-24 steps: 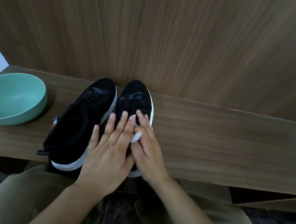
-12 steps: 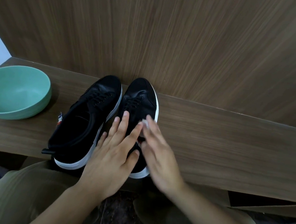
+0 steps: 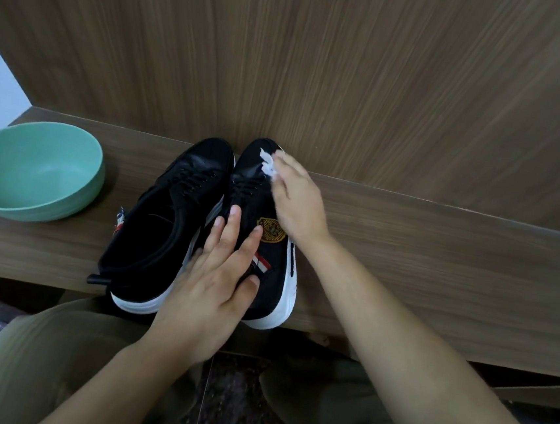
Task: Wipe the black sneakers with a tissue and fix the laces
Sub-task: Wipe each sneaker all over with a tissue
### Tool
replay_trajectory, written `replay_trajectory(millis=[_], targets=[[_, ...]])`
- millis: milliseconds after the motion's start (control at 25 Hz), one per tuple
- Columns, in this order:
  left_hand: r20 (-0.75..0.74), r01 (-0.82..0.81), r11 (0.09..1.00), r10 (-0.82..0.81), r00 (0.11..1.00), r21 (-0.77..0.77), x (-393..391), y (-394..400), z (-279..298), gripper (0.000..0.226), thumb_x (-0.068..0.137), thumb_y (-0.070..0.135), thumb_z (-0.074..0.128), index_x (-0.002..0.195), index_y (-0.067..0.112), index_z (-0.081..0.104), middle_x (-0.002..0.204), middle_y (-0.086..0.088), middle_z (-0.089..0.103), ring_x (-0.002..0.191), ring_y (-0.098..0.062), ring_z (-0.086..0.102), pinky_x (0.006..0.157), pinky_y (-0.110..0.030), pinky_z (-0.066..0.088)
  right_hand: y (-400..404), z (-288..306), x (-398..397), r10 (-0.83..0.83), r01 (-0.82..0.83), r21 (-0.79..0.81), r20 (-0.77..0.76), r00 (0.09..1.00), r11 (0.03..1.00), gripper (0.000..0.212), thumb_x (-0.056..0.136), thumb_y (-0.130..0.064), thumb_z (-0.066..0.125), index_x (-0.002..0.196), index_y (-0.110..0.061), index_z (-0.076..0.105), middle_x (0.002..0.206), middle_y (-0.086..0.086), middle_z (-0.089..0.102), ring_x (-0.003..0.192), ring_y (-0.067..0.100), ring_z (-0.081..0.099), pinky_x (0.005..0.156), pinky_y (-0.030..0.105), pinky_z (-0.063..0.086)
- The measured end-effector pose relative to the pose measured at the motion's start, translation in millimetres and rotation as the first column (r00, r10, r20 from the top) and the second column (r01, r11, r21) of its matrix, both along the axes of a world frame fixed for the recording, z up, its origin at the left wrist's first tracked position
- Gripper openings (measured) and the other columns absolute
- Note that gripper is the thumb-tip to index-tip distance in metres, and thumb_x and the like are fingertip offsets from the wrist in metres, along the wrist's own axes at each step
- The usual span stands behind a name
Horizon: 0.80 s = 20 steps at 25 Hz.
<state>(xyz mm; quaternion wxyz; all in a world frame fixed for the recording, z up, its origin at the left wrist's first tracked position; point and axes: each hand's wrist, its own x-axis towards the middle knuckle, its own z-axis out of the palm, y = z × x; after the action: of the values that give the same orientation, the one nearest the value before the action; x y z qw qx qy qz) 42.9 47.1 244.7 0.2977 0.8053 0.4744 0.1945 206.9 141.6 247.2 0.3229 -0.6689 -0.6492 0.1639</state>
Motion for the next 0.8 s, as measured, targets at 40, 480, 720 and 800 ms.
replay_trajectory(millis=[40,480,720,800], targets=[[0.007,-0.004,1.000,0.004,1.000,-0.001,0.2,0.6,-0.4,0.065,0.077,0.057,0.010,0.140,0.048,-0.002,0.142,0.032,-0.033,0.130,0.011,-0.031,0.103,-0.017,-0.008,-16.2,-3.8,1.2,-0.066,0.062,0.078,0.051,0.996,0.995,0.037,0.098,-0.010,0.042,0.134,-0.011,0.051,0.143,0.002,0.047,0.131,0.011,0.042,0.111,0.029,0.032],[0.082,-0.001,1.000,0.001,0.997,-0.001,0.4,2.9,-3.9,0.068,0.081,0.065,0.008,0.143,0.039,0.013,0.145,0.031,-0.021,0.133,0.011,-0.024,0.108,-0.025,0.001,-146.5,-35.3,-43.3,0.053,-0.051,0.054,-0.040,0.998,0.997,0.052,0.099,-0.021,0.030,0.149,-0.017,0.016,0.156,-0.012,0.009,0.146,0.009,0.003,0.118,0.041,0.017],[0.097,-0.018,1.000,0.019,0.995,-0.012,3.3,4.2,-2.3,0.064,0.088,0.062,0.014,0.146,0.033,0.020,0.145,0.027,-0.016,0.134,0.005,-0.021,0.105,-0.027,0.004,-182.1,-54.9,-76.9,-0.276,0.278,0.133,-0.033,0.961,0.951,0.049,0.096,-0.012,0.030,0.145,-0.015,0.027,0.153,-0.001,0.024,0.143,0.014,0.021,0.116,0.035,0.022],[0.112,-0.012,1.000,0.014,0.994,-0.018,1.9,4.5,-3.2,0.068,0.086,0.065,0.013,0.146,0.032,0.020,0.144,0.027,-0.016,0.134,0.004,-0.020,0.105,-0.027,0.005,-179.9,-61.0,-78.6,-0.201,0.173,0.194,0.135,0.970,0.966,0.052,0.091,-0.007,0.028,0.144,-0.008,0.025,0.153,0.009,0.027,0.143,0.020,0.021,0.114,0.040,0.019]])
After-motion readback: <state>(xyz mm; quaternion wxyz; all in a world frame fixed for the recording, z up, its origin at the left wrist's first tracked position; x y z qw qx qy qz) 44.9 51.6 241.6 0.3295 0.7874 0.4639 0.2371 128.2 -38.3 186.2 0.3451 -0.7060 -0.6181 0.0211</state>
